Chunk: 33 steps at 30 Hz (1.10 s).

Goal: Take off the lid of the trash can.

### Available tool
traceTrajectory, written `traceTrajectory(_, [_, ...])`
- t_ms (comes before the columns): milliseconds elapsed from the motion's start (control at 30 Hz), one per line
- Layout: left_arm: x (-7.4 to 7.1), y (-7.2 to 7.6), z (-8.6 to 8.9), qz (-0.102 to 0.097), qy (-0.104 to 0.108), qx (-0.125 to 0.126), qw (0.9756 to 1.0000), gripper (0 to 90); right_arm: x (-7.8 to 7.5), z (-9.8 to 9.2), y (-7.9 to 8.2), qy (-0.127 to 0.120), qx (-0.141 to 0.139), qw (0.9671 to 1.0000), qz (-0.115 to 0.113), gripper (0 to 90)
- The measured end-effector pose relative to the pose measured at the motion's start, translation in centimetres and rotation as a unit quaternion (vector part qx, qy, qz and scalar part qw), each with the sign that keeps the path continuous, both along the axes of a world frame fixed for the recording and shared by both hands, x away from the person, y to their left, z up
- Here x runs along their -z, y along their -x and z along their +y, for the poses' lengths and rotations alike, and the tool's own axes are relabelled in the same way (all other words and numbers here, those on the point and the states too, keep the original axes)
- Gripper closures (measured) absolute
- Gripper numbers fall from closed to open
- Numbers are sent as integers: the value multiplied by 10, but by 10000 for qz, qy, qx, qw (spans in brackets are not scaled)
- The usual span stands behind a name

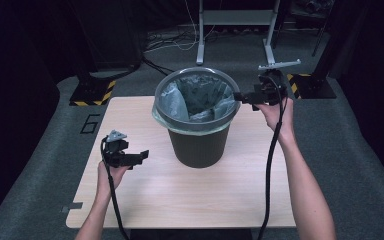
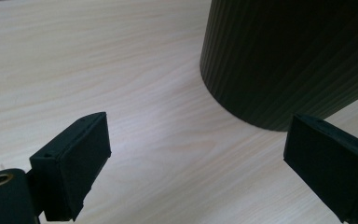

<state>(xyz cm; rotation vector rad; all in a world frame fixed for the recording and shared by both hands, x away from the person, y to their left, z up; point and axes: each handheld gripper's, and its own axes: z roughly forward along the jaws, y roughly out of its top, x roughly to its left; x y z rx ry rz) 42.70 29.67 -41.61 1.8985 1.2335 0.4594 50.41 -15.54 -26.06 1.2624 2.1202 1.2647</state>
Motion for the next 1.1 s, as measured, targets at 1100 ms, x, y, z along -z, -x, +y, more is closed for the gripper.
traceTrajectory(1100, [-126, -44, -19, -469, 446, 508, 9966, 89, -10, 13, -7, 189, -13, 9998, -7, 138])
